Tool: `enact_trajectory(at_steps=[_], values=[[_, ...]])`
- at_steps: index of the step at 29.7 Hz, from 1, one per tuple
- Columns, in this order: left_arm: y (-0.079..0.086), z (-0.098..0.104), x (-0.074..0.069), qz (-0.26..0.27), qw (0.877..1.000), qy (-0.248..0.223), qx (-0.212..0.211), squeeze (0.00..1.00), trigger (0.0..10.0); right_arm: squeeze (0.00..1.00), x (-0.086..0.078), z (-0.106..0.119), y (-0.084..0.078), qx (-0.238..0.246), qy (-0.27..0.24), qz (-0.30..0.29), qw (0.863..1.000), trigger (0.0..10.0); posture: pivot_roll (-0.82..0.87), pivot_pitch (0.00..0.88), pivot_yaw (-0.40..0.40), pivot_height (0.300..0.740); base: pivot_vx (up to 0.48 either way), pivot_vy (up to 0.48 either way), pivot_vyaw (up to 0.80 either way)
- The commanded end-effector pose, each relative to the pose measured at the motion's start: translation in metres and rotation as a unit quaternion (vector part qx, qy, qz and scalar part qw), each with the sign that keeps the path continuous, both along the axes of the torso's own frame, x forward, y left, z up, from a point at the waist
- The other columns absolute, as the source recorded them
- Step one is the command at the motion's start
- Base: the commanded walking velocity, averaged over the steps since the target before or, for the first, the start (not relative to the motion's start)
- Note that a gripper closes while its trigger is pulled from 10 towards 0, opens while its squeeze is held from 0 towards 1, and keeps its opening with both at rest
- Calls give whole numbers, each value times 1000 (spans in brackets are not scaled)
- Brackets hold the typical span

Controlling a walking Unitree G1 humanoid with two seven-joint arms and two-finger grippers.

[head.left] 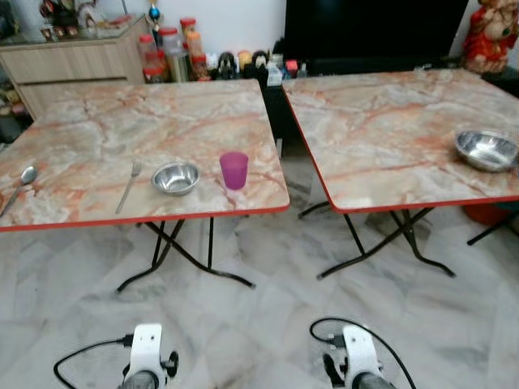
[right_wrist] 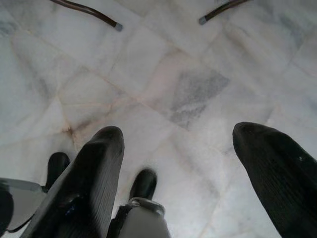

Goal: Setting the table

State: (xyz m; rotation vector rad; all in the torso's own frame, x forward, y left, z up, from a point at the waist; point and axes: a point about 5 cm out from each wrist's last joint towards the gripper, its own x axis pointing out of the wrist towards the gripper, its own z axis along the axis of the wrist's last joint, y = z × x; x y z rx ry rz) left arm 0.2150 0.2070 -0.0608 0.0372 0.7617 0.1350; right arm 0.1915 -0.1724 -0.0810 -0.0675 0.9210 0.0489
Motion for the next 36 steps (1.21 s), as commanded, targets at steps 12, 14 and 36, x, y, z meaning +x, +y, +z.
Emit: enact_trajectory(at_steps=[12, 14, 36], values=[[2, -7, -12, 12, 1000, 23, -3, 0, 10000, 0, 6, 3, 1, 3, -10, 0, 1000, 10000, 18, 0, -8, 740, 273, 0, 51], [2, -7, -12, 13, 1000, 23, -3, 0, 10000, 0, 7, 4, 1, 3, -10, 1, 1000, 10000, 19, 0, -9, 740, 276, 0, 0], [1, -7, -12, 11, 1000, 23, -5, 0, 10000, 0, 6, 3, 2, 7, -7, -2, 1000, 10000, 18, 0, -8, 740, 276, 0, 0]])
